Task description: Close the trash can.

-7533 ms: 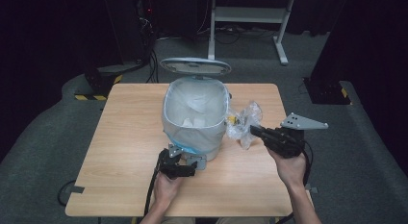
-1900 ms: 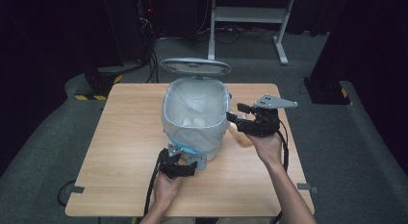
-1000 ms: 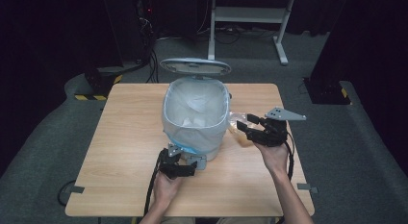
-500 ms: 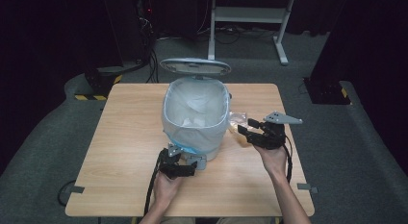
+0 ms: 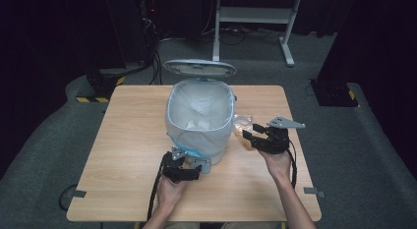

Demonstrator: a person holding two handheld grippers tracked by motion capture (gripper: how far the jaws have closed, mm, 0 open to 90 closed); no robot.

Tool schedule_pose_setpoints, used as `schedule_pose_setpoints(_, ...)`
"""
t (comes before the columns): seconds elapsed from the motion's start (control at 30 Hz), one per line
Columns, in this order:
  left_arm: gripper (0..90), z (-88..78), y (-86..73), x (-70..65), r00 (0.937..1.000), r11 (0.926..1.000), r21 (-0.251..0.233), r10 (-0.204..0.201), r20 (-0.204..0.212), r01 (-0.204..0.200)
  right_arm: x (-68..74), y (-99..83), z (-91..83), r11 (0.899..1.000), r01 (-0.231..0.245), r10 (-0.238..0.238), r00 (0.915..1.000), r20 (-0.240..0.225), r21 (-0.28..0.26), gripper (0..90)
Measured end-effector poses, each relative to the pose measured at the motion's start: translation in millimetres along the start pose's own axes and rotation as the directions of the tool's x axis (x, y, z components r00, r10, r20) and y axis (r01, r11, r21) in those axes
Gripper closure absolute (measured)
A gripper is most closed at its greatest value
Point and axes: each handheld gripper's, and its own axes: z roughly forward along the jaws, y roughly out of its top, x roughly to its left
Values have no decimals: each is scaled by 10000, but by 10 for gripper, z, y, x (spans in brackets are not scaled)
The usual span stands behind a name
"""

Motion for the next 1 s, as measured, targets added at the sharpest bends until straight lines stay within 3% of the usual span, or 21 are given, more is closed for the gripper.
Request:
schedule_pose_setpoints(0.33, 32, 0, 0, 0, 10000, 10000, -3, -1, 0, 1, -71, -100, 63, 9997, -222, 218, 9994, 265, 120, 459)
schedule_pose_setpoints(1.0, 31, 0, 0, 0, 10000, 10000, -5, -5, -1, 5, -185, -258, 345, 9953, -193, 107, 9959, 904, 949, 458)
